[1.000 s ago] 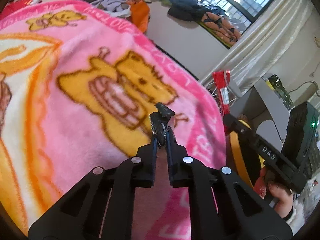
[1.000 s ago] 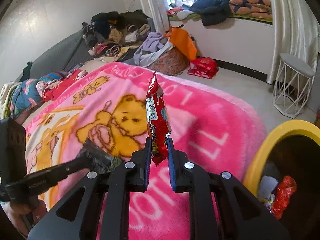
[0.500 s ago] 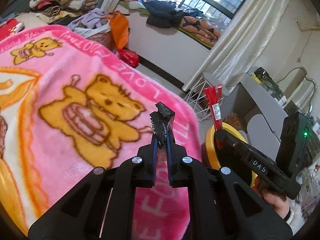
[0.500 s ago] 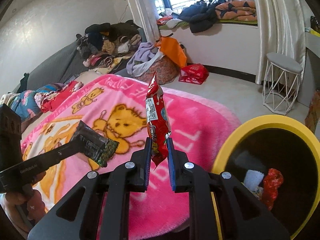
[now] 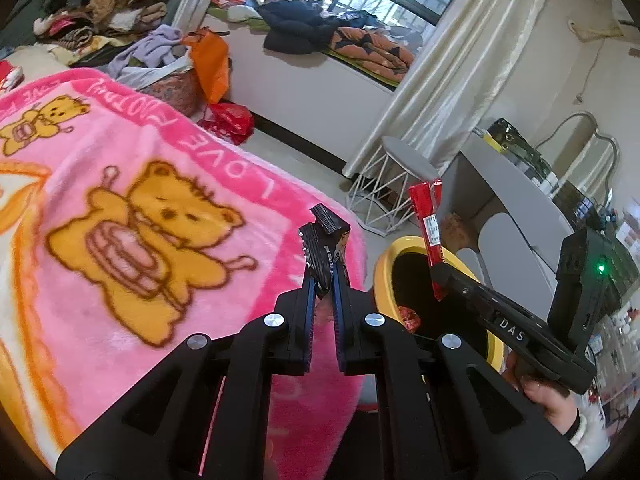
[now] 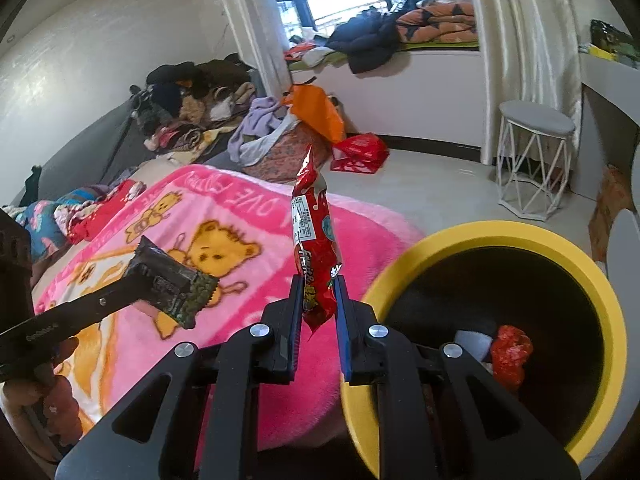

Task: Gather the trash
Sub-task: 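Carry the green packet and red wrapper over the yellow-rimmed bin, then open both tools over the bin to drop the packet and wrapper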

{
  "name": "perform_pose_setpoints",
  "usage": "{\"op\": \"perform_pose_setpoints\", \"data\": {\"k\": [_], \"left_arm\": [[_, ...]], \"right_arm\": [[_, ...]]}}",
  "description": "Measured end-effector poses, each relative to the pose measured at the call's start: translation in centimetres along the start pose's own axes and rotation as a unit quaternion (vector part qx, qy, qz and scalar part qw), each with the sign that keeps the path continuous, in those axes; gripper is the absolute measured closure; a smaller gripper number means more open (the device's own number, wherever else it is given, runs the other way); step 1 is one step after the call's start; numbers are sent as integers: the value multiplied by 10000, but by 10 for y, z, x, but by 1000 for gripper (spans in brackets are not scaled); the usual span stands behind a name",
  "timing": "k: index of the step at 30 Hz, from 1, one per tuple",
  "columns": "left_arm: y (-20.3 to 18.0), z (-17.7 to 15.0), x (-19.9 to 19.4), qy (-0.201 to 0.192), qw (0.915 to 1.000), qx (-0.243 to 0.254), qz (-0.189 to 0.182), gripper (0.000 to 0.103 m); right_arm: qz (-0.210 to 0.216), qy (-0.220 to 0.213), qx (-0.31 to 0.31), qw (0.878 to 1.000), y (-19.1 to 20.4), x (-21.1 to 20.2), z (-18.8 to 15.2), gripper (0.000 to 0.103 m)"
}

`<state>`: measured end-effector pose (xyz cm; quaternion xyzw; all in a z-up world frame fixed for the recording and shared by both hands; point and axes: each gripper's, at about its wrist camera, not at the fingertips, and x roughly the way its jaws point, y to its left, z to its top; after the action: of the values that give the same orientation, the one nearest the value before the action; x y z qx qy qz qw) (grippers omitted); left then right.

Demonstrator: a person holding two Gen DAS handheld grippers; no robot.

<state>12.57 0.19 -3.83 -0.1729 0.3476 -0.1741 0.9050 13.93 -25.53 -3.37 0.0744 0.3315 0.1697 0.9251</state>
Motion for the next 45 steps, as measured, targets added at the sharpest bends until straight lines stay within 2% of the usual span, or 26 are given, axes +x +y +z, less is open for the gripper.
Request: {"op": "perform_pose_setpoints", "data": {"k": [12, 27, 38, 45], "left_arm": [[-42, 1, 18, 82, 9989, 407, -237, 98], [-94, -8, 44, 238, 9938, 941, -542, 98], [-120, -17, 64, 404, 9888, 1250, -710, 98], [-131, -24, 92, 693, 9853, 1378, -738, 98]], "right_arm": [[-443, -113, 288, 9985, -40, -23, -8, 88], [-739, -140, 765, 9942, -86, -44, -21, 88], [-885, -26, 1227, 9885, -119, -44, -32, 88], [-968, 201, 1585, 9824, -140, -40, -40, 86]]}}
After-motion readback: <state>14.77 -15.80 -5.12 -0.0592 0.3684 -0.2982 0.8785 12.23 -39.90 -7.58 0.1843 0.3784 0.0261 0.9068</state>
